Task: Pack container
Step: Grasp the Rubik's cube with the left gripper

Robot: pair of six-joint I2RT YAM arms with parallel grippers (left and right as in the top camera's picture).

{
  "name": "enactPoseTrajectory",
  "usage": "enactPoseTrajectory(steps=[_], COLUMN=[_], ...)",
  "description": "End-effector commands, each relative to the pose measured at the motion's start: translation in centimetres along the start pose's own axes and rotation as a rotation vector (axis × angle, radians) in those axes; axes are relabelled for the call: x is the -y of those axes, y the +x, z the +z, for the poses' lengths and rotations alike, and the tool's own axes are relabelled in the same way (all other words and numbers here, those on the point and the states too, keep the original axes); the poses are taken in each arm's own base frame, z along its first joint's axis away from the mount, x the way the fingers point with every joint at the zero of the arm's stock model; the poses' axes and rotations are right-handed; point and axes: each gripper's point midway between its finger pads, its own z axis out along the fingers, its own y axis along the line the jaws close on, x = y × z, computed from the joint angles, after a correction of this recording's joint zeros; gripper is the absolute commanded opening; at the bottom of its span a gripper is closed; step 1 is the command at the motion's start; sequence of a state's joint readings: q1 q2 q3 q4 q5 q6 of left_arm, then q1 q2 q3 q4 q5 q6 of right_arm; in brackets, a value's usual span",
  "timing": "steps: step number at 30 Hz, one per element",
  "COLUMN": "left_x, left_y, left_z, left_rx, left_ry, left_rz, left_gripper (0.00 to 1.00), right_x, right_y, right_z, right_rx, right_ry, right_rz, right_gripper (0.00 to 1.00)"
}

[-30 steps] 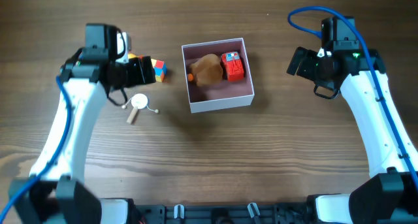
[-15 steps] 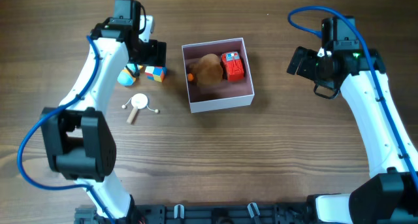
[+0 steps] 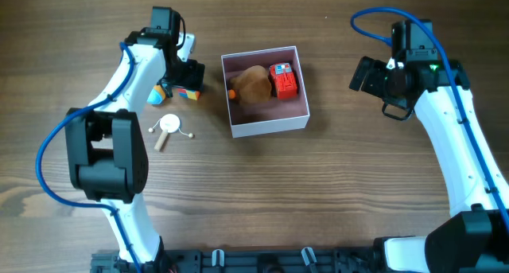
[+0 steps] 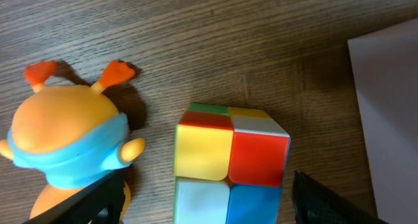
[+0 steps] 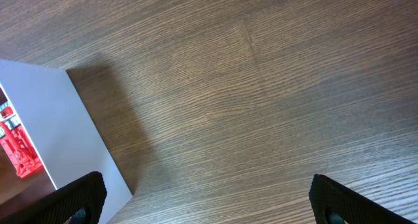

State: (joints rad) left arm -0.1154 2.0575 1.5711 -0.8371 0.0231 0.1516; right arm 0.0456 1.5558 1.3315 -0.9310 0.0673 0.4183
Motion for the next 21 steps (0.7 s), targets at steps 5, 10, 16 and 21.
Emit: enactPoseTrajectory(steps=[5,10,16,21], left_x=[1.1,1.9,2.1,1.2], left_y=[-0.5,-0.2,0.1,0.4], left_z=[0.6,1.7,2.5,2.5], left_rx=[0.004,-0.017,-0.038,-0.051], left_ry=[0.021,0.027,0.017,-0.036], left_rz=[0.073,0.091,0.099,0.095], left_gripper=[0.82,0.80,0.77,0.77], right_x=[-0.1,-0.1,-0.1,-0.1], right_y=[0.2,0.2,0.2,0.2], right_z=[0.3,0.3,0.3,0.3], right_rx=[-0.011,-0.011,-0.011,-0.011], right_ry=[-0.005,-0.005,-0.005,-0.005], right_rz=[0.002,0.002,0.002,0.002], right_gripper=[1.00,1.00,1.00,1.00])
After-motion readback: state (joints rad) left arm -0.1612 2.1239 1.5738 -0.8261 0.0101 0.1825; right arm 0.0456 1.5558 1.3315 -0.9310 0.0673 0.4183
